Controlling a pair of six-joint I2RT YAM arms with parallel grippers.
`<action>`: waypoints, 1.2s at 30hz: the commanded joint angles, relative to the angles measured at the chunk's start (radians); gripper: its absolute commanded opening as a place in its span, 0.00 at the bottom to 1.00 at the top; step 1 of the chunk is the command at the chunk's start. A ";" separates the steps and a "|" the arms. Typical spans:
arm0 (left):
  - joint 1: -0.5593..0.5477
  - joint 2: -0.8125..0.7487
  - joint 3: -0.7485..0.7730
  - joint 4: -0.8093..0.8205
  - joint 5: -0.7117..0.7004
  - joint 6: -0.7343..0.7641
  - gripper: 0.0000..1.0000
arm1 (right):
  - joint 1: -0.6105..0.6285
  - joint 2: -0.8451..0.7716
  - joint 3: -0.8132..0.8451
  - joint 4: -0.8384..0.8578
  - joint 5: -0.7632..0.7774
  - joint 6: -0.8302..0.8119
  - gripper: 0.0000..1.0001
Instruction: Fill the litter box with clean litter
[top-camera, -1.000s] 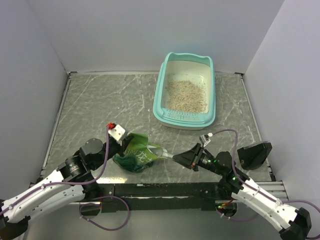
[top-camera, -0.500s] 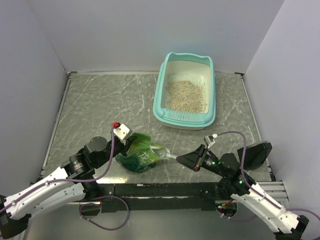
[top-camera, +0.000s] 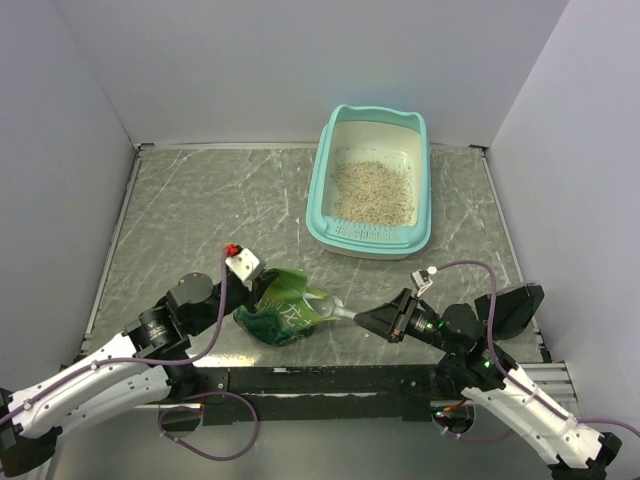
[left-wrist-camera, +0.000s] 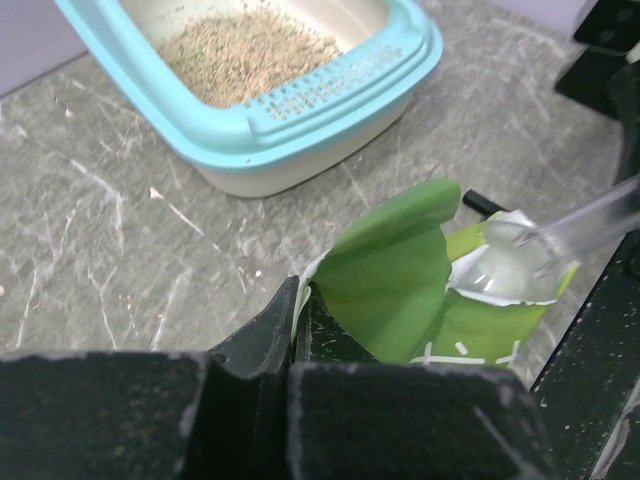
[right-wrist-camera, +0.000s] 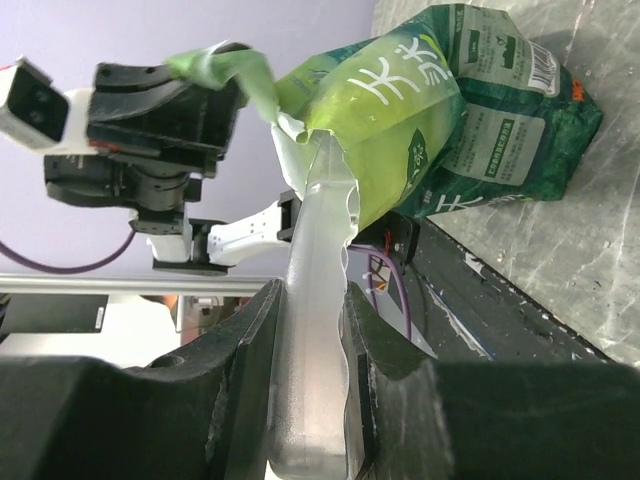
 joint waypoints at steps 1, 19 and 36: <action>-0.007 -0.028 -0.003 0.069 0.047 -0.005 0.01 | 0.007 0.040 0.025 0.033 0.001 -0.013 0.00; -0.084 0.079 0.000 0.082 0.088 -0.008 0.01 | 0.007 -0.230 -0.121 -0.101 0.046 0.036 0.00; -0.179 0.108 0.002 0.046 -0.070 0.013 0.01 | 0.007 -0.291 0.042 -0.341 0.063 -0.007 0.00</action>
